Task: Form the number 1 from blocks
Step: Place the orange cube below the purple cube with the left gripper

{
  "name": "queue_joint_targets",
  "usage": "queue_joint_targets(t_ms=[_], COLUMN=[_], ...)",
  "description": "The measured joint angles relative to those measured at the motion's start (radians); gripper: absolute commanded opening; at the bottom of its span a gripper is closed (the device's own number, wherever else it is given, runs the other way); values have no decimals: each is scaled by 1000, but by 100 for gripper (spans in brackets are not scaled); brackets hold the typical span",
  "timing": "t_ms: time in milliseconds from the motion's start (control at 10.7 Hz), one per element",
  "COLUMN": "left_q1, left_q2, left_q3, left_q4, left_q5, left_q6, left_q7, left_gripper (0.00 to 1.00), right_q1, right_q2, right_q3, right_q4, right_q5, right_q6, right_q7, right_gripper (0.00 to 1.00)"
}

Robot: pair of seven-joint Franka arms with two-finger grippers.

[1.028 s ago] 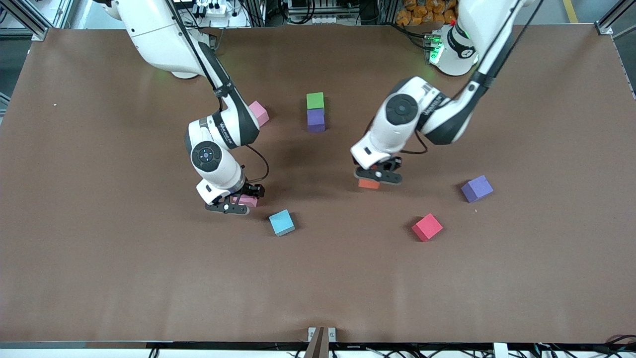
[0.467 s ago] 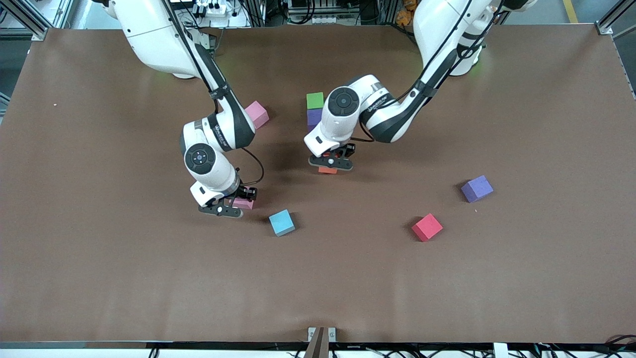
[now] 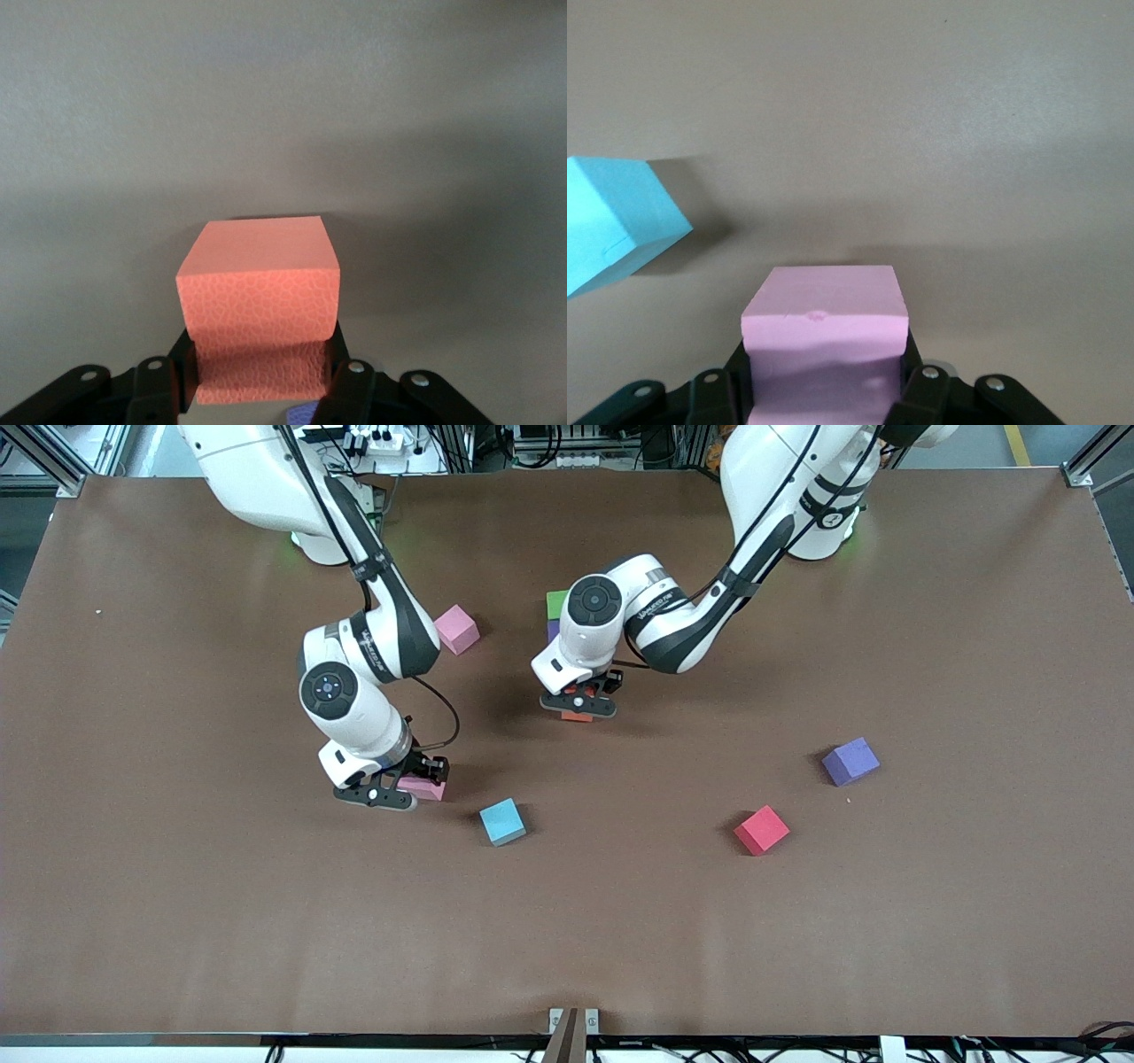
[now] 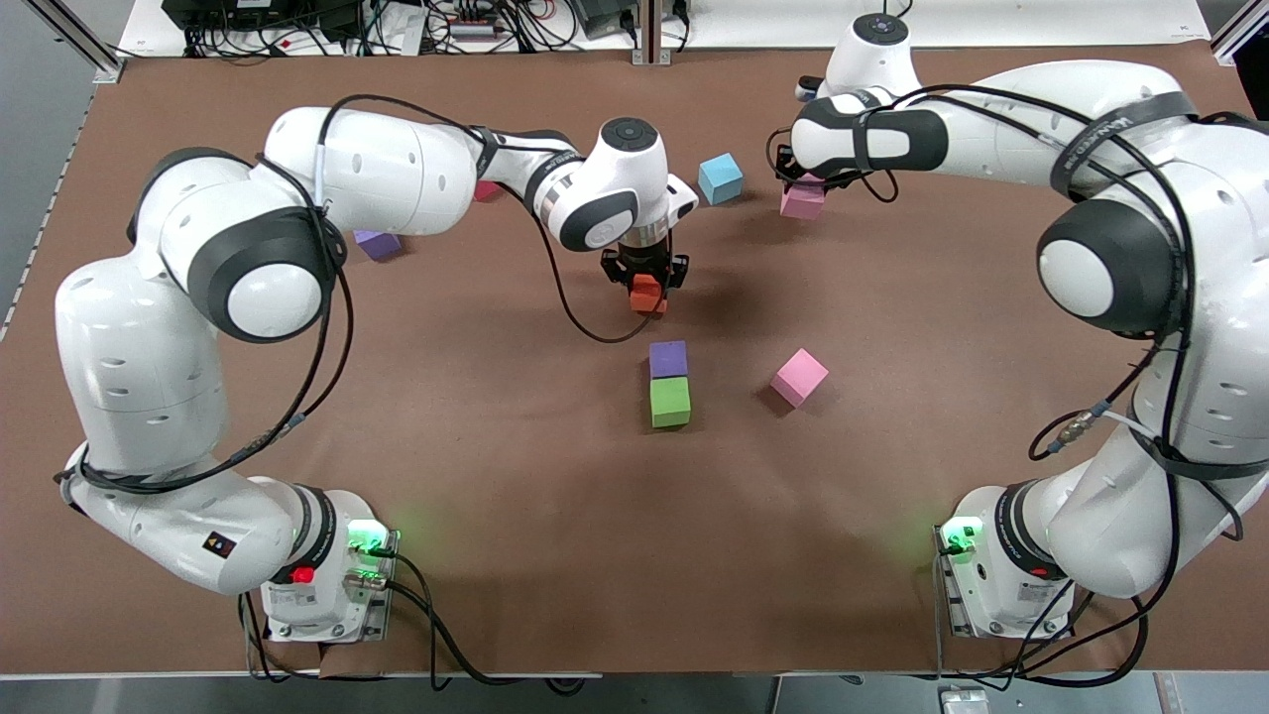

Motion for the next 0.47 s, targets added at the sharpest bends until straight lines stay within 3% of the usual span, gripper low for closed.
queue_joint_targets(t_ms=[467], left_q1=[-6], left_q2=[5], left_q3=[-35], left_q4=[-15], left_q5=[0], left_q6=[-3], left_q7=[-108], left_gripper=[0], right_q1=[1], right_q2=[-57], right_q3=[2], right_q4=[-63], right_q5=[0], right_q6=[1], right_q7=[0], right_gripper=[56])
